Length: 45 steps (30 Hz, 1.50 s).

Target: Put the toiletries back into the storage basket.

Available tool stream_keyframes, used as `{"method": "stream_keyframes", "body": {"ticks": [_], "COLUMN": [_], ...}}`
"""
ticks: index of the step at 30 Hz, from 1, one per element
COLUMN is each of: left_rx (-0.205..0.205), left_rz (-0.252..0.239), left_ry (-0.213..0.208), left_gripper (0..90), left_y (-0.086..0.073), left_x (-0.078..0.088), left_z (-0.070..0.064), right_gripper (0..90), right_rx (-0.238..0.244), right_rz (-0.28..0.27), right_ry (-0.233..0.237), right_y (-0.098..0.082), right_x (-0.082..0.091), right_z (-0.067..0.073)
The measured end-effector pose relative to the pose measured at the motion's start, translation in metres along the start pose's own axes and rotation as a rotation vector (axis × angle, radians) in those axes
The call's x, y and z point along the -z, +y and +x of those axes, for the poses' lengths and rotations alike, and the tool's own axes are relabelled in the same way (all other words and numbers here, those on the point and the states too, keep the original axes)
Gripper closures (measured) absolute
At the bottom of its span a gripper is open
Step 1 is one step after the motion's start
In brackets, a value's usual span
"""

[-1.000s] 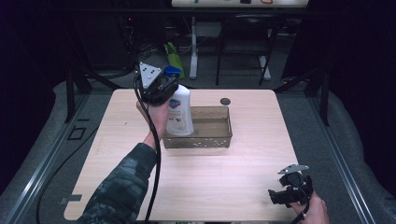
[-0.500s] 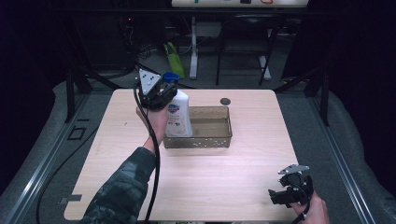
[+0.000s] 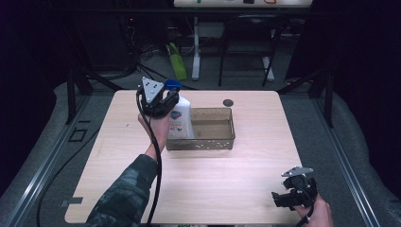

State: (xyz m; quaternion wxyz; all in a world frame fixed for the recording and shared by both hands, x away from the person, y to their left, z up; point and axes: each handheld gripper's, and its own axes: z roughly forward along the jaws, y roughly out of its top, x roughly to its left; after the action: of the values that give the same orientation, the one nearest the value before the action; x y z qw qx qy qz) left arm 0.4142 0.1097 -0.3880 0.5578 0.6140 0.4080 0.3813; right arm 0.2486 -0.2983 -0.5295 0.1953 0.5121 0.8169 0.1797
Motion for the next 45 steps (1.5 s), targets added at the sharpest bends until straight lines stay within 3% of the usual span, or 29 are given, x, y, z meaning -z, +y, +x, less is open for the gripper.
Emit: {"method": "stream_keyframes", "body": {"ticks": [13, 21, 29, 34, 45], "left_rx": [0.012, -0.014, -0.009, -0.074, -0.051], "left_rz": [0.027, 0.049, 0.045, 0.037, 0.054], "left_ry": [0.005, 0.004, 0.000, -0.012, -0.028], "left_gripper": [58.8, 58.7, 58.7, 58.6, 57.4], "left_y": [-0.012, -0.019, -0.025, -0.027, -0.026], "left_x": [0.002, 0.003, 0.006, 0.012, 0.014], "left_z": [0.001, -0.003, -0.003, -0.012, -0.010], "right_gripper": [7.1, 7.1, 7.1, 7.1, 7.1], "right_rx": [0.002, -0.003, -0.007, -0.004, -0.005], "right_rz": [-0.002, 0.000, 0.004, 0.002, 0.001], "right_ry": [-0.001, -0.002, -0.004, -0.005, -0.007], "right_y": [0.000, -0.001, -0.001, -0.002, -0.002], "right_x": [0.001, 0.001, 0.001, 0.002, 0.002], "right_z": [0.001, 0.000, -0.001, 0.000, 0.000]}}
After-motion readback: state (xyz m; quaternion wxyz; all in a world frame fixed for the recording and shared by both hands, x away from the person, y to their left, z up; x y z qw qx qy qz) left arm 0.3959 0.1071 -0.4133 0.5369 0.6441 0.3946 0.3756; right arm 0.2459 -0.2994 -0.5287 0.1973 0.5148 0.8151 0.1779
